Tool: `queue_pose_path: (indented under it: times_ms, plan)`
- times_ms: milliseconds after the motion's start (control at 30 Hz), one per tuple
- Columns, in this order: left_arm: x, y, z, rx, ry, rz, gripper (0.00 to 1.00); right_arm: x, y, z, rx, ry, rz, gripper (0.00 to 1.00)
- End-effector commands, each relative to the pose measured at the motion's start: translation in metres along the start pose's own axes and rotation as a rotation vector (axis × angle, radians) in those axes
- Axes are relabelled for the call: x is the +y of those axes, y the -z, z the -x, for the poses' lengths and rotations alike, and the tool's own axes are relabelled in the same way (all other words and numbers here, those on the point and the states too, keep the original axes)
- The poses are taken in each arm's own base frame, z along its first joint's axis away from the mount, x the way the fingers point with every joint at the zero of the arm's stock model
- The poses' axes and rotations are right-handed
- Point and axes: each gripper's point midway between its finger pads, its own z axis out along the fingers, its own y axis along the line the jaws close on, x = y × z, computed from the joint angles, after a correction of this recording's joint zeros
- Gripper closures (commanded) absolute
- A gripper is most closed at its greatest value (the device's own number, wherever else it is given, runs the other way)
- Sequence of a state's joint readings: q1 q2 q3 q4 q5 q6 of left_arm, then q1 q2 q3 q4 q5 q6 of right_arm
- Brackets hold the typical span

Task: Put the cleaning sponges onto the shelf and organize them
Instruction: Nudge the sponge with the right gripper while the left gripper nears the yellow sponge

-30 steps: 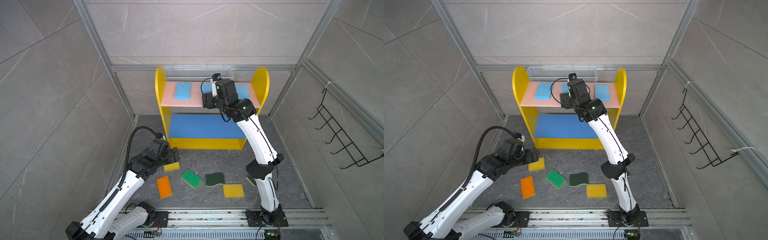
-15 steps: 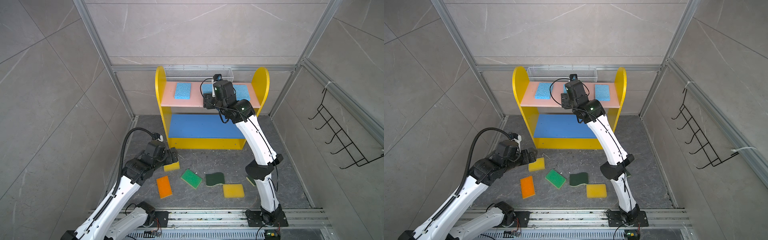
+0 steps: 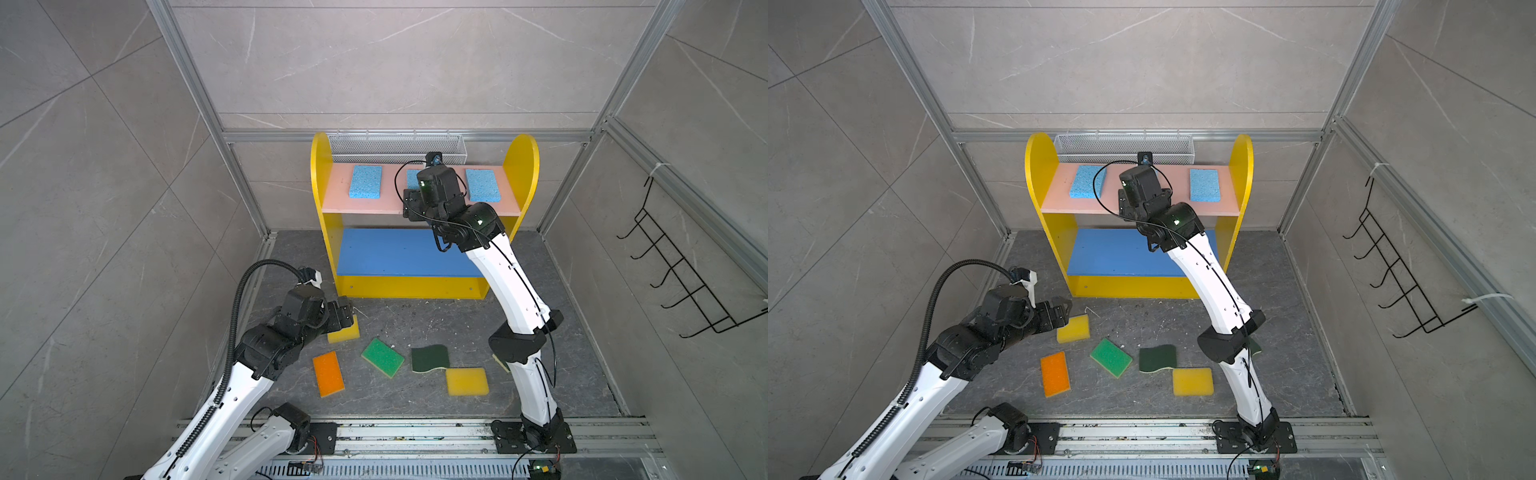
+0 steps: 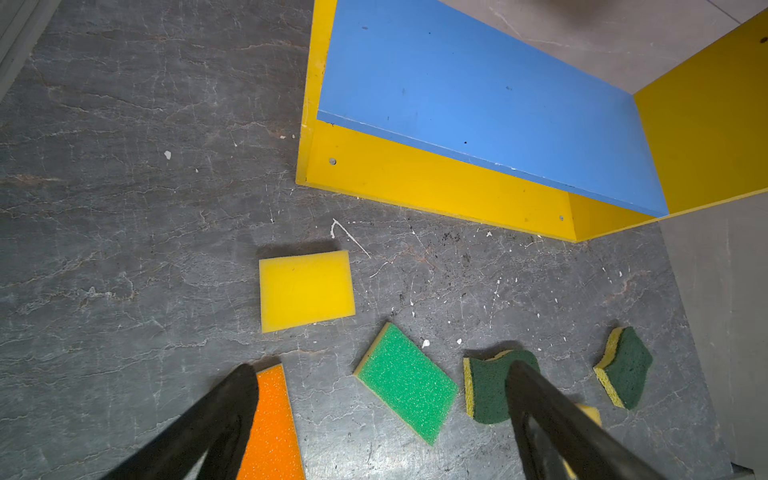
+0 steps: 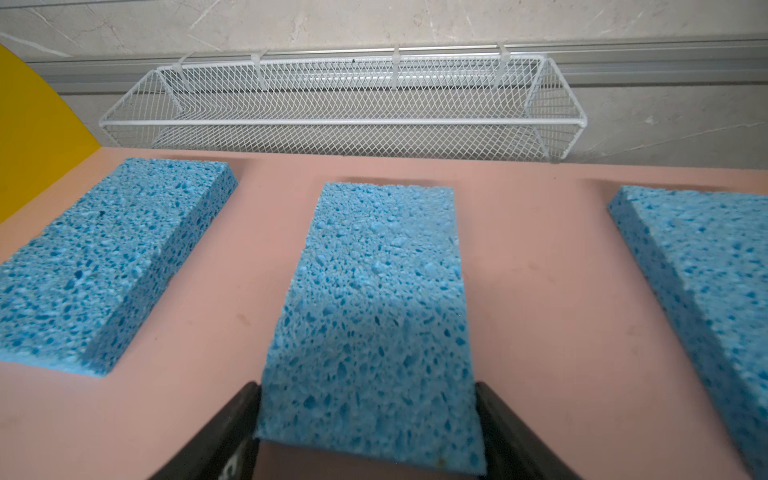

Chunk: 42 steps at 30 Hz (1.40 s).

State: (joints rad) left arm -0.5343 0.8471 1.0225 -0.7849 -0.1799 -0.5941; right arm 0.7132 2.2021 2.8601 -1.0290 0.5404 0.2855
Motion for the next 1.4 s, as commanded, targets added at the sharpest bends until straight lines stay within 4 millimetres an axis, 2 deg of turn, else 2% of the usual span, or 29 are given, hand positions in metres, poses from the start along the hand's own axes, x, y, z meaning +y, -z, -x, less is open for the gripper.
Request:
queue_pose_path:
  times_ms: [0, 267, 600, 867, 1133, 1367]
  plan:
    - [0.002, 0.002, -0.001, -0.006, -0.032, 0.000, 0.05, 0.000, -0.024, -0.047, 0.142, 0.065, -0.045, 0.20]
    - [0.000, 0.002, 0.002, -0.015, -0.032, -0.003, 0.05, 0.002, -0.036, -0.046, 0.142, 0.058, -0.003, 0.20]
    - [-0.004, -0.008, 0.003, 0.000, -0.035, 0.002, 0.05, 0.007, -0.039, -0.050, 0.158, 0.104, 0.050, 0.21]
    - [-0.006, -0.011, 0.004, 0.010, -0.039, 0.004, 0.05, 0.007, -0.030, -0.059, 0.211, 0.102, 0.069, 0.18]
    - [-0.006, -0.006, 0.001, 0.010, -0.044, -0.014, 0.05, 0.007, -0.016, -0.053, 0.209, 0.069, 0.085, 0.11]
    - [-0.005, -0.002, 0.000, 0.001, -0.040, -0.024, 0.05, 0.009, -0.005, -0.050, 0.211, 0.054, 0.111, 0.11]
